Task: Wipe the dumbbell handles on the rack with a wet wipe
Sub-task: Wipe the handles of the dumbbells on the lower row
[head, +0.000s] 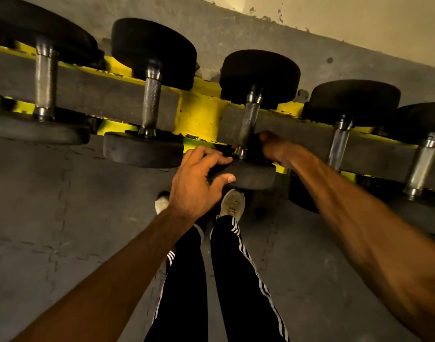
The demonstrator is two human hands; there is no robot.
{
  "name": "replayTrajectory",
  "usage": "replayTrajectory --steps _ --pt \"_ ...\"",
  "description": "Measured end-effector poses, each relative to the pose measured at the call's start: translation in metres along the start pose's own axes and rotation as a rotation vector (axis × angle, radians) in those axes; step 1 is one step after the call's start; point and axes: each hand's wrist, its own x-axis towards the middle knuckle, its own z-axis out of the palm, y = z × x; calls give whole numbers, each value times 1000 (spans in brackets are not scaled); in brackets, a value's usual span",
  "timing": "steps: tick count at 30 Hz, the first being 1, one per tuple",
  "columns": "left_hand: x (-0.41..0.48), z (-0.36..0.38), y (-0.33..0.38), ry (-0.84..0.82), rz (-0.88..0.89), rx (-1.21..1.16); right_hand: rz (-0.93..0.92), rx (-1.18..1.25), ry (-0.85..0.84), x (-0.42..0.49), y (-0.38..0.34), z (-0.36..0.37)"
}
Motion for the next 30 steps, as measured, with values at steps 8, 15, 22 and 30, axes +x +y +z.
replayTrajectory --steps 8,15,22,30 --pt "4 -3 0 -27 2 7 -97 127 14 -12 18 -17" --pt "6 -3 -2 -39 17 -3 -563 31 504 -13 16 -5" --pt "10 -4 -3 -77 7 -33 -531 -433 295 -14 8 4" --pt "11 -4 -6 -86 4 -60 -524 -316 457 -7 9 2"
